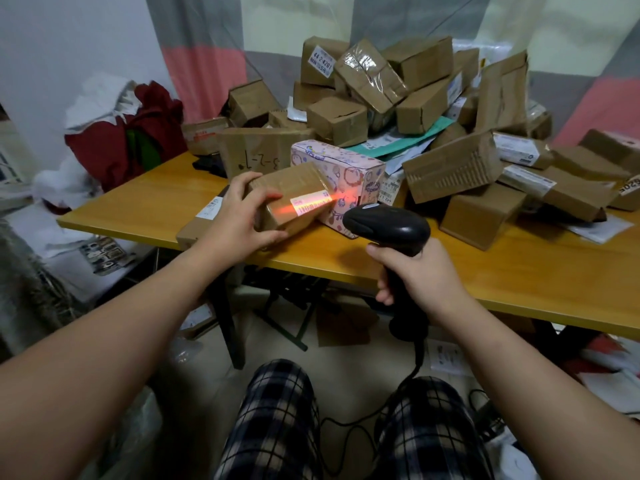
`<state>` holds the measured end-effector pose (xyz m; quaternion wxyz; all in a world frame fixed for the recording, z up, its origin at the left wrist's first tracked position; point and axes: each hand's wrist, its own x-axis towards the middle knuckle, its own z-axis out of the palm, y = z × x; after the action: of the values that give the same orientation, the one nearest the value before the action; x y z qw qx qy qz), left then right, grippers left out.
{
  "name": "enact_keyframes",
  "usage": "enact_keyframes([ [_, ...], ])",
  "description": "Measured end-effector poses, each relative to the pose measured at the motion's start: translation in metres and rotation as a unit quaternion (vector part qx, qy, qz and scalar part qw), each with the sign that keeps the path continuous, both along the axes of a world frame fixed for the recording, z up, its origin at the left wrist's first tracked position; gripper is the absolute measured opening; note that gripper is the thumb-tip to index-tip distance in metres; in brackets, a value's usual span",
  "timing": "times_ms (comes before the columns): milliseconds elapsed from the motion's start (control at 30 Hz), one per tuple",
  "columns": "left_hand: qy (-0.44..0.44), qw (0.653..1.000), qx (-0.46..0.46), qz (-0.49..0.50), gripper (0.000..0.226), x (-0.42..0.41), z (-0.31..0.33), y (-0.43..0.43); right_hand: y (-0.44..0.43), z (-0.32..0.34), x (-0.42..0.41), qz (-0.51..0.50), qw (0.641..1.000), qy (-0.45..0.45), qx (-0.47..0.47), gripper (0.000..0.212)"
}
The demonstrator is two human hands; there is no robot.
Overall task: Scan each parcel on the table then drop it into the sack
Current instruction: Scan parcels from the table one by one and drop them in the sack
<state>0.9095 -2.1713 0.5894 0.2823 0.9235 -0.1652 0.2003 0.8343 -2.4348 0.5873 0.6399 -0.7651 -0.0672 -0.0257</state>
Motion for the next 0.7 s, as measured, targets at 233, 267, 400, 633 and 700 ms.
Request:
enact_keyframes([
  [233, 0.0, 1.0, -0.009, 0.004, 0.063, 0.001, 0.0, 0.001, -0.002, 0.0, -0.002, -0.001, 0.999, -0.019, -0.03, 0.008],
  [267, 0.004, 1.0, -0.009, 0.007, 0.063, 0.001, 0.0, 0.0, -0.003, 0.0, -0.002, -0.004, 0.999, -0.024, -0.037, 0.005],
  [400, 0.022, 0.999, -0.014, 0.032, 0.063, 0.002, 0.002, 0.0, -0.004, -0.005, -0.006, -0.013, 0.998, -0.035, -0.048, 0.006],
  [633, 0.057, 0.997, -0.04, 0.031, 0.064, 0.005, 0.006, 0.001, 0.001, -0.021, -0.016, -0.03, 0.998, -0.063, -0.011, 0.006],
  [700, 0.036, 0.997, -0.055, 0.029, 0.062, 0.0, 0.008, 0.001, 0.005, -0.021, -0.017, -0.028, 0.998, -0.064, 0.008, 0.005],
])
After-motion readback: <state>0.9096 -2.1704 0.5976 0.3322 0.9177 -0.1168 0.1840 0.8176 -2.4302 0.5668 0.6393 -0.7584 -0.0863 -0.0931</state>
